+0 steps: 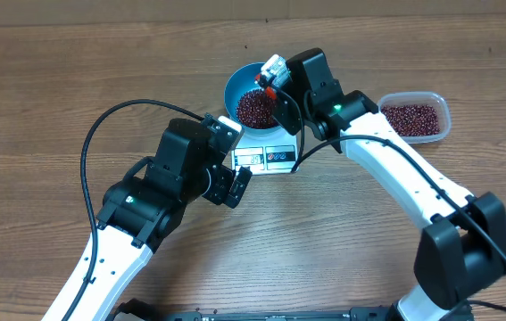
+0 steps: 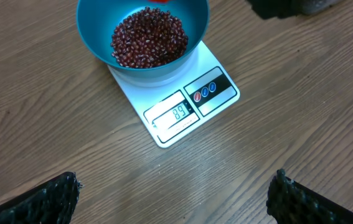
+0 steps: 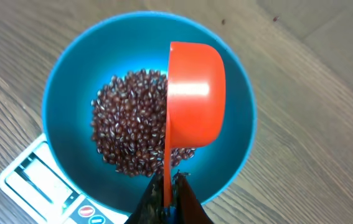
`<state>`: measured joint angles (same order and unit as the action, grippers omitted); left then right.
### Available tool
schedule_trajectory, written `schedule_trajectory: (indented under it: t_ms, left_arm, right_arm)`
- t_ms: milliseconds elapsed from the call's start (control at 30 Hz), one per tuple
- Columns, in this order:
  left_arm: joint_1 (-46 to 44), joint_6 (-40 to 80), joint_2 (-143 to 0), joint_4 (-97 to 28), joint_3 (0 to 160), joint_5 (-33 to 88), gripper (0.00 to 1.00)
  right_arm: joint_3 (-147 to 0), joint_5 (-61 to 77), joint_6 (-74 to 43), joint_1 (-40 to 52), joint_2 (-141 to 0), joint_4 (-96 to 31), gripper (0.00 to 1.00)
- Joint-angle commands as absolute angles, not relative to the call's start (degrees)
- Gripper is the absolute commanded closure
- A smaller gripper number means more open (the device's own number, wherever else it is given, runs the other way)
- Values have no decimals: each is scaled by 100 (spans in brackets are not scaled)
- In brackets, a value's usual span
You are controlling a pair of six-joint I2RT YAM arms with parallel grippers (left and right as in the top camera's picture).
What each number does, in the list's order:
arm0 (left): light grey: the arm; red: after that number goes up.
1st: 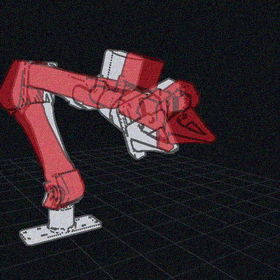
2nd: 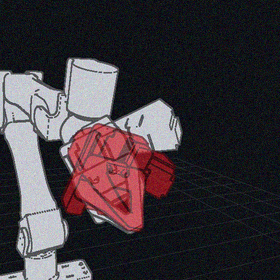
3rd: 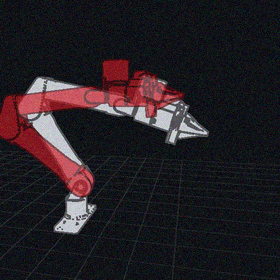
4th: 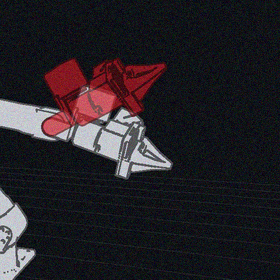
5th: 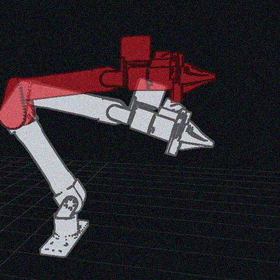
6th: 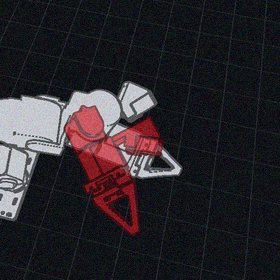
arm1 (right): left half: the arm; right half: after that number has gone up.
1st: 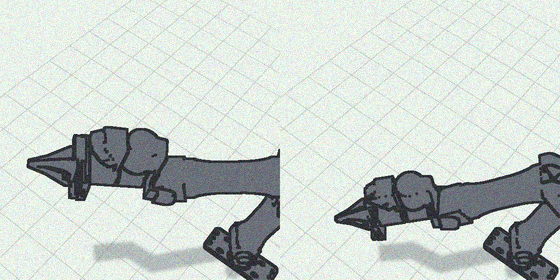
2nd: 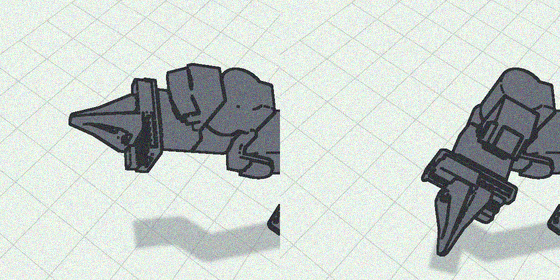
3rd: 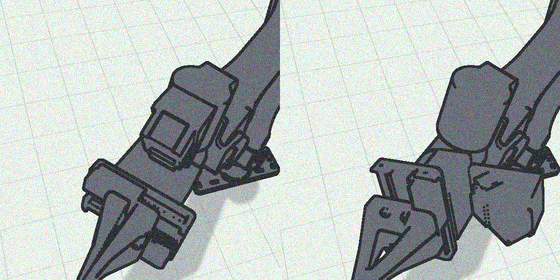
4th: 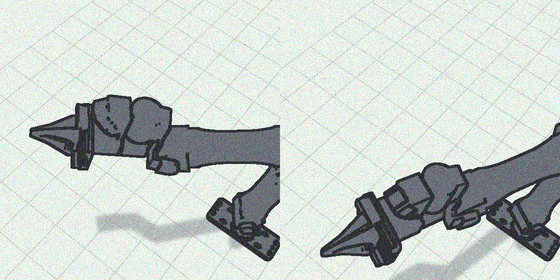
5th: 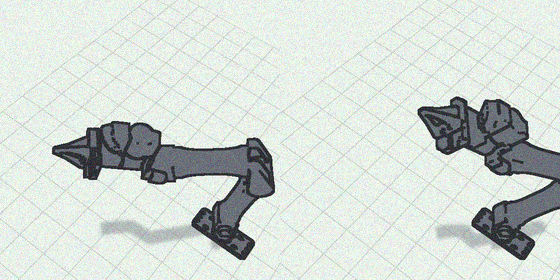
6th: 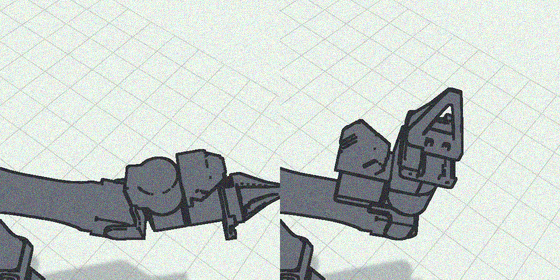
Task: Scoop item into bowl and weigh 150g on scale
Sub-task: 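Move the empty red scoop right back over the bean tub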
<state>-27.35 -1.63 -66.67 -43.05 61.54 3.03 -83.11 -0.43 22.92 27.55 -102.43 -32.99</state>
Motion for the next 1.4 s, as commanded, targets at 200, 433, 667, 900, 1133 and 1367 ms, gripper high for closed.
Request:
schedule_trajectory:
  t_ms: [200, 433, 667, 900, 1133, 1367]
  left_arm:
    - [-2751, -108, -6707, -4287, 6289, 390, 1]
    - [-2751, -108, -6707, -4287, 6289, 388, 0]
    - [-2751, -108, -6707, -4287, 6289, 390, 0]
    - [-2751, -108, -6707, -4287, 6289, 390, 0]
    - [-2751, -108, -6707, -4287, 6289, 390, 0]
    - [-2751, -108, -6707, -4287, 6289, 388, 0]
  right_arm:
    - [-8527, -464, 1085, 2705, -9142, -3387, 96]
    - [-8525, -1918, -602, 2469, -9050, -4112, 96]
    - [-8525, -2886, -1852, 2198, -9050, -5231, 96]
    - [-8525, -2773, -1942, 1540, -9050, -5481, 96]
    - [-8523, -2233, -1411, 440, -9050, -6071, 96]
    - [-8508, -1890, -1081, -143, -9054, -6053, 96]
